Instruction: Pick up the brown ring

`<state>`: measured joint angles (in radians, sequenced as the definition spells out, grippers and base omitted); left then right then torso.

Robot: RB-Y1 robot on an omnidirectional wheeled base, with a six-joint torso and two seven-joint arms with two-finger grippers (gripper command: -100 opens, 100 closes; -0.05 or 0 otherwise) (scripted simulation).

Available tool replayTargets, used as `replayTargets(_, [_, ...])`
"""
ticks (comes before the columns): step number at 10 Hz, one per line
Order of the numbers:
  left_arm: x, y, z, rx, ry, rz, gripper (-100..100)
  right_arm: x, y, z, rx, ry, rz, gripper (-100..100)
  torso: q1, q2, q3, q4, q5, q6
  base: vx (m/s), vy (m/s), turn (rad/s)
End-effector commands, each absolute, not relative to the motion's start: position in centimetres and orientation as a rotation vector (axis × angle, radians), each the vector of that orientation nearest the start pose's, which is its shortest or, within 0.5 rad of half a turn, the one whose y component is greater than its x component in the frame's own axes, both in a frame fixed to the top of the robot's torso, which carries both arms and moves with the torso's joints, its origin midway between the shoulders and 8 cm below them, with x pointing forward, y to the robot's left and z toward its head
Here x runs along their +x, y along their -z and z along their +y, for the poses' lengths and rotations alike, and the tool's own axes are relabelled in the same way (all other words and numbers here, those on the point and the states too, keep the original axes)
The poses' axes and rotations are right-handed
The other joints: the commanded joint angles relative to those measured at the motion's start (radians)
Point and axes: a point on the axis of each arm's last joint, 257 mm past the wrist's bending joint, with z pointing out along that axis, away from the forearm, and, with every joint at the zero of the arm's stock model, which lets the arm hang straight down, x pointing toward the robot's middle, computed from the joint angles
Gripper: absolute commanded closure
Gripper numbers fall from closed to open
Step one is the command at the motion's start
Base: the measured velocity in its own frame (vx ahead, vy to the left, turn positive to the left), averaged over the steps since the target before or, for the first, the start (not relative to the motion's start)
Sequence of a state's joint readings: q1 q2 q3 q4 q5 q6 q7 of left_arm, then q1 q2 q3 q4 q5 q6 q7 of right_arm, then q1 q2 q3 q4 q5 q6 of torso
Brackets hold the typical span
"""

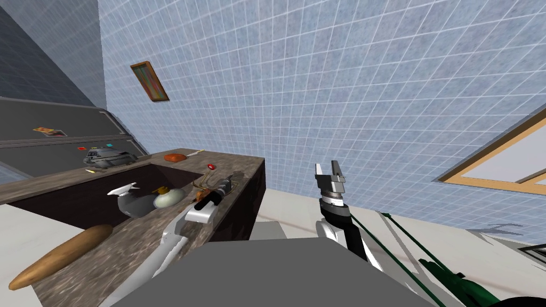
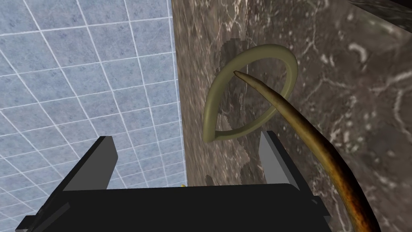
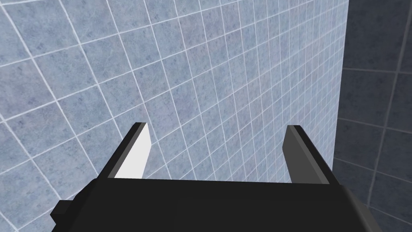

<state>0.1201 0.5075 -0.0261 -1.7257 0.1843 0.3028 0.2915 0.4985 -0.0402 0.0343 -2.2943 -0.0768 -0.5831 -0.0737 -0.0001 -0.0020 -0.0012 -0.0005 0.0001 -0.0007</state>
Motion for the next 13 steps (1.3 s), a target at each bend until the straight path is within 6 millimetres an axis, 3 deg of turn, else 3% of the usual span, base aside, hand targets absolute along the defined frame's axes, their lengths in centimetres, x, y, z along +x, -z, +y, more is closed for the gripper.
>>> replayTargets(1, [50.0,25.9,36.8,-1.413,0.994,1.414,-100,32.7,-4.6,-27.1,0.63,-1.478,0.51,0,0.0,0.0,0.0,0.0,0.0,0.0,0.009,-0.017,-0.019])
replayTargets(13, [48.5,25.9,38.7,-1.485,0.857,1.513,-100,32.7,-4.6,-27.1,0.63,-1.478,0.51,0,0.0,0.0,0.0,0.0,0.0,0.0,0.011,-0.014,-0.018])
